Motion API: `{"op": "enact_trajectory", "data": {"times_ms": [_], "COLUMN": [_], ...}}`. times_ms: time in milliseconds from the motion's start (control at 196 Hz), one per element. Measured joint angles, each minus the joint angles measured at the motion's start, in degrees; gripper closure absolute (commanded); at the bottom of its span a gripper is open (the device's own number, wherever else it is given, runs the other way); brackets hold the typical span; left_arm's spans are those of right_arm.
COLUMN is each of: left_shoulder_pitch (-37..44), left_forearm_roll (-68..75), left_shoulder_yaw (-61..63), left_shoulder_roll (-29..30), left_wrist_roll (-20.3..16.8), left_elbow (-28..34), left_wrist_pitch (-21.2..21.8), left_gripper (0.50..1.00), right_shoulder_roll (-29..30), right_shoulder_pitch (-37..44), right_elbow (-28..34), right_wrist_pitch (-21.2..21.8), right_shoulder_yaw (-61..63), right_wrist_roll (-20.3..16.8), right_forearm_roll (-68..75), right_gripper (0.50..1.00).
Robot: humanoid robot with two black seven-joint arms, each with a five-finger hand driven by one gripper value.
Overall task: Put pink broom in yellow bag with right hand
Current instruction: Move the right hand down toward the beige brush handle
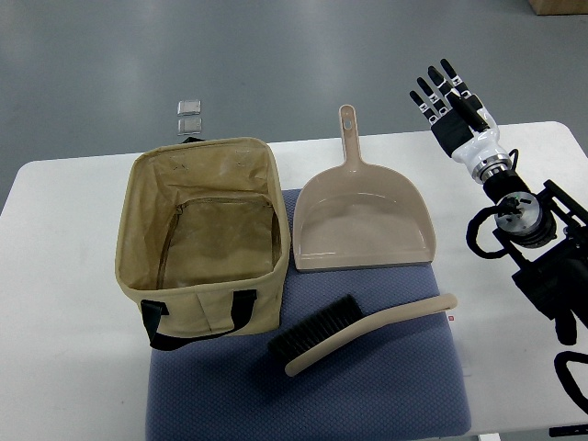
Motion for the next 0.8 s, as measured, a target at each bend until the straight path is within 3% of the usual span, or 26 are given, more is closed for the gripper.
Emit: {"op": "enact_trajectory", "data": {"times_ms": [194, 485, 613, 802], "left_shoulder_pitch": [0.00, -0.09, -0.13, -0.39], "left_forearm_roll": [0.18, 0.29, 0.32, 0.38], "left_shoulder_yaw": [0.10, 0.17, 0.17, 0.17], "left_shoulder_roll": [0.00, 0.00, 0.00, 0.00], "left_wrist_roll": [-0.01, -0.01, -0.01, 0.02], "left_elbow": [-0.22, -0.23, -0.23, -0.23], "left_wrist_pitch": [-0.25, -1.39, -1.51, -1.54], "left_gripper": [0.500, 0.500, 0.500, 0.500], "right_shoulder_roll": [-5.90, -20.94, -28.96, -40.72], "right_shoulder_pitch": [0.53, 3.49, 7.15, 16.46], "right_elbow": [4.30, 19.73, 27.18, 38.07], "right_wrist_pitch": [-0.06, 0.80, 2.69, 7.81], "right_shoulder_yaw": [-2.93, -15.02, -22.85, -32.72], "right_wrist_roll": [-2.26, -9.24, -12.18, -17.81], "right_forearm_roll": [-8.00, -34.08, -43.35, -45.13], "right_gripper": [0.572, 0.572, 0.572, 0.572]}}
